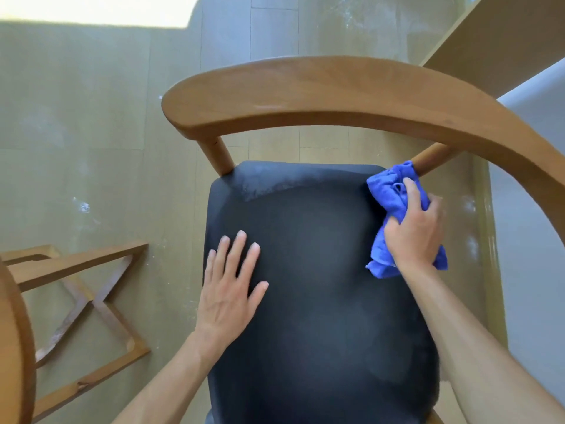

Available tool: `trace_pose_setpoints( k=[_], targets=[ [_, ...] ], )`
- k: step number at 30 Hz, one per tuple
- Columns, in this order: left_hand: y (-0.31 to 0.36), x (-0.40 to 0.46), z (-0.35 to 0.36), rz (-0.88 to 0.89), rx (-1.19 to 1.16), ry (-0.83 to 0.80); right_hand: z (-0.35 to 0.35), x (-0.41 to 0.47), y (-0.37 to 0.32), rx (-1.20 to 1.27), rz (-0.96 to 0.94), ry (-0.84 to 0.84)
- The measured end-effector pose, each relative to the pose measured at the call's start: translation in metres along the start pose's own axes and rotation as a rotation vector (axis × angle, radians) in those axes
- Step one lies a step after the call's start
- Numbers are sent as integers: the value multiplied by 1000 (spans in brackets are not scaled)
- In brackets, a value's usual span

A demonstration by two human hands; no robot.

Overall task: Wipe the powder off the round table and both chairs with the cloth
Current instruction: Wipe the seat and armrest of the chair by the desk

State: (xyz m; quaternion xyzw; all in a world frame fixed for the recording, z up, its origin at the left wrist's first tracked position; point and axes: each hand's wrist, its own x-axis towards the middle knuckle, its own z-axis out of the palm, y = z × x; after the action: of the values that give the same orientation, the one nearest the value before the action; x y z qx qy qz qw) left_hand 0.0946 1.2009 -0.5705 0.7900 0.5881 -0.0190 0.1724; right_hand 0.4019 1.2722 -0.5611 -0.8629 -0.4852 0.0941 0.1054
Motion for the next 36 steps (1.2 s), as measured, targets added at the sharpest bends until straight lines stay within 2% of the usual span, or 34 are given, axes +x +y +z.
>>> trace_pose_setpoints(
  k=[3,7,9,12,15,17,21,23,30,36],
  targets=[
    [0,-24,2,123,4,-32,11,-4,-24,27,115,66],
    [-6,-31,10,159,3,-101,24,-4,-84,48,297,43],
    [-5,-30,9,153,-21,-99,35,-9,-128,46,210,14],
    [-3,-29,8,137,-62,-124,57,-51,-208,129,-102,-134],
    [-3,-27,11,131,-61,-120,66,-81,-241,215,-170,-178],
    [-6,-27,13,131,-99,-114,64,-79,-223,235,-256,-180],
    [-7,-27,13,176,-77,-119,54,-55,-166,90,-715,-194],
    [-8,-27,12,183,-78,-104,52,-41,-145,35,-800,-180],
    [-8,-26,11,191,-37,-116,32,-9,-57,9,-690,-34],
    [-3,-26,5,145,-7,-149,-6,-18,60,-1,-359,-52]
  ],
)
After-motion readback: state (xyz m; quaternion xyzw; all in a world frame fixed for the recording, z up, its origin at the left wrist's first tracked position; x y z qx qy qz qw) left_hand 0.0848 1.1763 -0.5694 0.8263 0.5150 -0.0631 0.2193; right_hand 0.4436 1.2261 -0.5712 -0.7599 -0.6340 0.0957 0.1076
